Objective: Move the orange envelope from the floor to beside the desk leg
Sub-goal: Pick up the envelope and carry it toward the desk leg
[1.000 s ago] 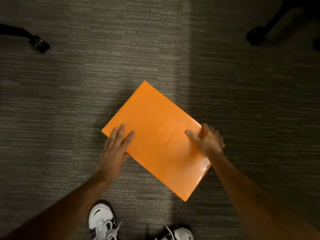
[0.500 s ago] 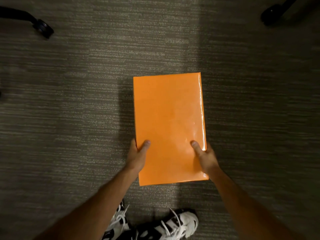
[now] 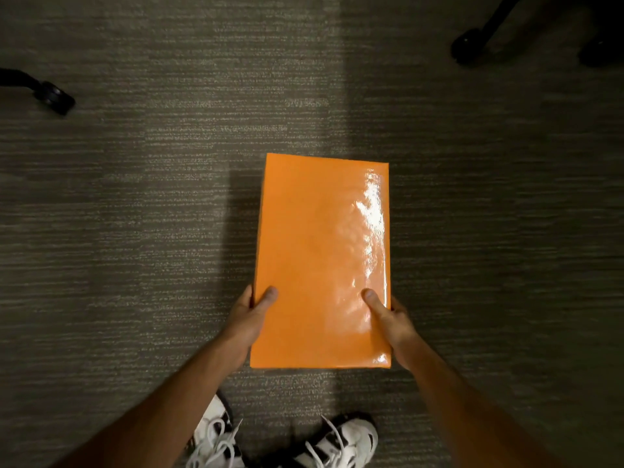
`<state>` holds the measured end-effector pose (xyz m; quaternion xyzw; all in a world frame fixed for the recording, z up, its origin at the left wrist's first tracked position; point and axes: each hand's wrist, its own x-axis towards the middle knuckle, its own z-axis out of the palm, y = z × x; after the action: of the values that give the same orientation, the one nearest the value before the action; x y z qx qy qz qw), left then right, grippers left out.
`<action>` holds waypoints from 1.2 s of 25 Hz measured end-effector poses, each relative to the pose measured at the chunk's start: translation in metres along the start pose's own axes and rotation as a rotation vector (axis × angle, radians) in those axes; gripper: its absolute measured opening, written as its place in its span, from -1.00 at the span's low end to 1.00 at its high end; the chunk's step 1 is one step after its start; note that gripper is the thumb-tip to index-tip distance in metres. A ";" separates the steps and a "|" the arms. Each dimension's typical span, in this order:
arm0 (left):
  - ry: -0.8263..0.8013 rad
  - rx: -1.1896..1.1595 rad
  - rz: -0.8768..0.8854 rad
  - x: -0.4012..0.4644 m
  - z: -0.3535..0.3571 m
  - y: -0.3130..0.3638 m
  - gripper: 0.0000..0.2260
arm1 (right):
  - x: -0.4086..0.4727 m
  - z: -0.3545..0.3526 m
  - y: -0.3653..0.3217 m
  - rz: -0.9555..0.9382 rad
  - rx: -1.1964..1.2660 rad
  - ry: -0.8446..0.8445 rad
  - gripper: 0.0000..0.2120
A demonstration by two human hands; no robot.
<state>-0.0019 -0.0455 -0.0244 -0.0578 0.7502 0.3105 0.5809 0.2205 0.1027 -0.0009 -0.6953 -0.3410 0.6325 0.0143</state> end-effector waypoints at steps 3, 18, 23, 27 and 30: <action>0.007 0.093 0.071 -0.024 0.014 0.025 -0.58 | -0.027 -0.027 0.003 -0.012 0.064 0.026 -0.69; -0.435 0.466 0.338 -0.126 0.251 0.228 -0.33 | -0.121 -0.243 -0.052 -0.080 0.302 0.360 -0.66; -0.654 0.586 0.462 -0.087 0.358 0.231 -0.40 | -0.072 -0.292 -0.003 -0.093 0.460 0.601 -0.67; -0.758 0.555 0.473 -0.038 0.441 0.196 -0.36 | -0.025 -0.325 0.043 -0.109 0.593 0.759 -0.73; -0.796 0.632 0.502 -0.006 0.501 0.179 -0.36 | 0.017 -0.351 0.068 -0.126 0.681 0.888 -0.80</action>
<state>0.3392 0.3631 -0.0138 0.4207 0.5204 0.1972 0.7164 0.5635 0.2033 0.0232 -0.8293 -0.1196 0.3513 0.4178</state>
